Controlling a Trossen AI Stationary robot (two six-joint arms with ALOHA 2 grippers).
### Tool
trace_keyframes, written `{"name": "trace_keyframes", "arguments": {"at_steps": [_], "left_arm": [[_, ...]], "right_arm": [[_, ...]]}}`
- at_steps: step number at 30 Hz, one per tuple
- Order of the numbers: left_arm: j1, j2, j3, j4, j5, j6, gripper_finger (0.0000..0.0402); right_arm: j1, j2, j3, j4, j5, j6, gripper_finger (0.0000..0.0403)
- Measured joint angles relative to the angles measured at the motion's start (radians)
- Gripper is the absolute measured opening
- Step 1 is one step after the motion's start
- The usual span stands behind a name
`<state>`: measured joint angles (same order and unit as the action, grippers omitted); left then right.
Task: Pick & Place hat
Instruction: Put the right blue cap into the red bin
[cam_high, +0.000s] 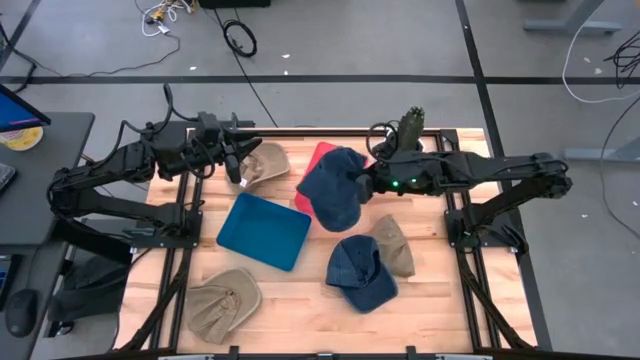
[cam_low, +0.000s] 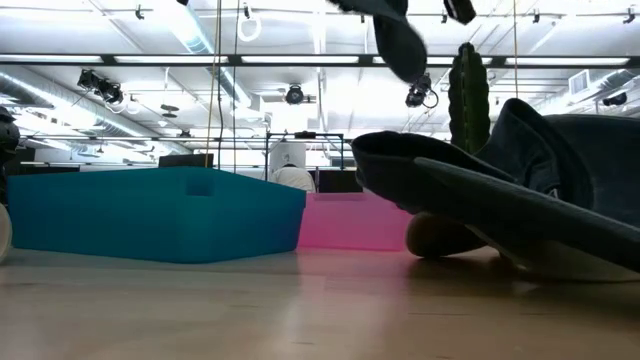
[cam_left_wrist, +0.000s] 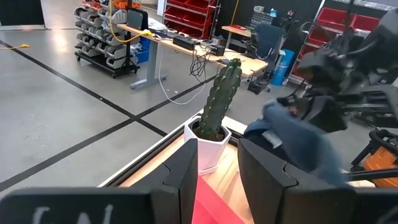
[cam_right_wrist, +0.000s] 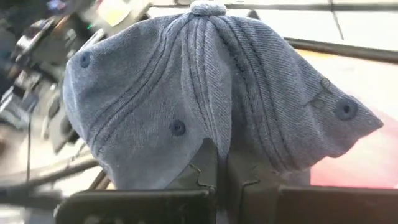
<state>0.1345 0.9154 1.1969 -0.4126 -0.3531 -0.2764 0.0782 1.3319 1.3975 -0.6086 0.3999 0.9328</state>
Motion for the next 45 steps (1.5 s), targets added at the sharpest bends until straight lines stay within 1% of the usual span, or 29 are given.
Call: {"name": "trace_keyframes", "arguments": {"at_steps": [6,10,13,17,19,21,24,31,33,37,42,45], "left_arm": [[0.0,0.0,0.0,0.0,0.0,0.001,0.0119],[0.0,0.0,0.0,0.0,0.0,0.002,0.0119],[0.0,0.0,0.0,-0.002,0.0,0.003,0.0119],[0.0,0.0,0.0,-0.006,0.0,0.003,0.0119],[0.0,0.0,0.0,-0.006,0.0,0.022,0.0119],[0.0,0.0,0.0,-0.005,0.0,0.052,0.0119],[0.0,0.0,0.0,-0.005,0.0,0.086,0.0119],[0.0,0.0,0.0,-0.005,0.0,0.09,0.0119],[0.0,0.0,0.0,-0.005,0.0,0.09,0.0119],[0.0,0.0,0.0,-0.005,0.0,0.09,0.0119],[0.0,0.0,0.0,-0.005,0.0,0.09,0.0119],[0.0,0.0,0.0,-0.005,0.0,0.09,0.0119]], "right_arm": [[-0.012,0.064,0.002,0.081,0.065,0.143,0.0],[-0.012,0.129,0.079,0.04,0.135,0.204,0.0],[-0.014,0.195,0.191,-0.041,0.193,0.219,0.0],[-0.036,0.299,0.344,-0.24,0.255,0.265,0.0],[-0.049,0.342,0.381,-0.322,0.274,0.315,0.0],[-0.061,0.374,0.386,-0.356,0.276,0.379,0.0],[-0.069,0.409,0.373,-0.358,0.275,0.468,0.0002],[-0.079,0.463,0.34,-0.377,0.302,0.667,0.0002],[-0.081,0.475,0.341,-0.382,0.326,0.716,0.0002],[-0.09,0.499,0.341,-0.405,0.352,0.785,0.0002],[-0.104,0.53,0.34,-0.457,0.337,0.829,0.0002],[-0.116,0.531,0.341,-0.508,0.324,0.881,0.0002]]}}
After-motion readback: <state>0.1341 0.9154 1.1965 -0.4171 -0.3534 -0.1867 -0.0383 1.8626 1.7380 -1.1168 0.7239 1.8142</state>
